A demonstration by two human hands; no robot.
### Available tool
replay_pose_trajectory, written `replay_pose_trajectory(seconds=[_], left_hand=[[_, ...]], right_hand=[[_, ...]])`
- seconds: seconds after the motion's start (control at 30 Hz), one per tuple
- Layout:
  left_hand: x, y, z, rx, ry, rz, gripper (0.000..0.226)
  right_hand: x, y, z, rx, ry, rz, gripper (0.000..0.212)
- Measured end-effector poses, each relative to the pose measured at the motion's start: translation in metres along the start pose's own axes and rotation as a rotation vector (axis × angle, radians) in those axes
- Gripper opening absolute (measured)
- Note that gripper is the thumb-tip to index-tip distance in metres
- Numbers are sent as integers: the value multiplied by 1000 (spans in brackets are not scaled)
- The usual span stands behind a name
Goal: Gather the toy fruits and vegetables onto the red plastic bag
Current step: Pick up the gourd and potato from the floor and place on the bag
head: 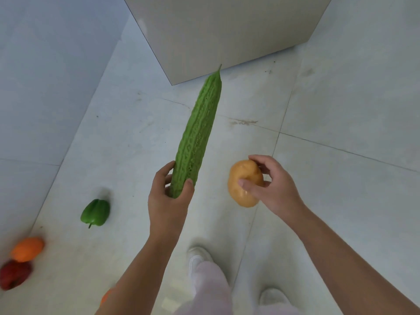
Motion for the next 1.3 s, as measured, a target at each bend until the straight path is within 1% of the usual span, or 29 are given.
replay_pose_trajectory(seconds=[0.17, 0.37, 0.47, 0.6, 0.8, 0.97, 1.07, 1.17, 1.3], left_hand=[[-46, -48, 18, -115, -25, 104, 34], [-92, -107, 46, -180, 3, 199, 35], [-114, -135, 60, -196, 25, 216, 37], [-145, -177, 82, -183, 19, 167, 38], [-194, -225, 120, -188, -68, 108, 36], [-238, -258, 156, -222, -184, 60, 38], [-268, -282, 180, -272, -241, 36, 35], [-296, -307, 202, -294, -274, -2, 33], [-325, -342, 232, -288, -294, -86, 37]], right_hand=[[-44, 66, 29, 56, -19, 2, 50], [-100, 135, 55, 107, -7, 6, 50], [-129, 164, 62, 127, 12, 4, 51], [-165, 204, 76, 140, 10, 31, 51], [-217, 270, 95, 254, -12, 98, 45], [-259, 312, 108, 189, 5, 168, 52], [-288, 338, 116, 202, 20, 205, 47], [-318, 365, 118, 221, 47, 241, 47], [-352, 402, 114, 194, 113, 319, 46]])
Point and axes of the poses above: each hand's wrist, its own x-axis towards the middle knuckle, its own z-axis out of the back of the hand, y = z × x, the point moved 8 cm from there along x, towards the middle knuckle, and after that the axes turned 4 degrees about -z, right-handed, at the moved point
